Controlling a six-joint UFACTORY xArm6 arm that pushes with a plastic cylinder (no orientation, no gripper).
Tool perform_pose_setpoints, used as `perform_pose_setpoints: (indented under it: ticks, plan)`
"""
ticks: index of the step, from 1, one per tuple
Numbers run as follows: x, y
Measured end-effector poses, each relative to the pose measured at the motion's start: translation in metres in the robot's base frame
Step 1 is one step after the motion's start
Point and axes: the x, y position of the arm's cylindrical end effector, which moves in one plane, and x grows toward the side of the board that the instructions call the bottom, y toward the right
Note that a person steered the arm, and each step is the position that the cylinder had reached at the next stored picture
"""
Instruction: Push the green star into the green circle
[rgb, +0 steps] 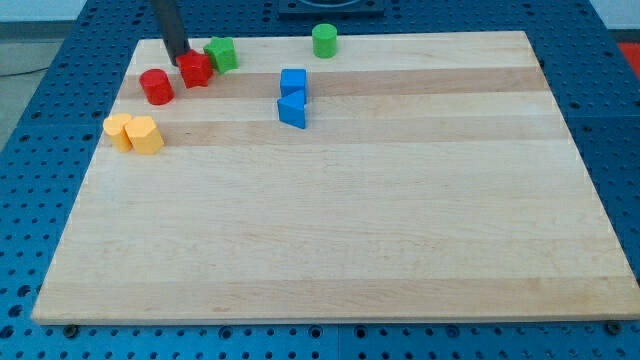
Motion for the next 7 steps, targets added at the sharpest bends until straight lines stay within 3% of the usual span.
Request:
perform_pose_setpoints:
  ticks: [7]
  plan:
    - [-0.018,0.119]
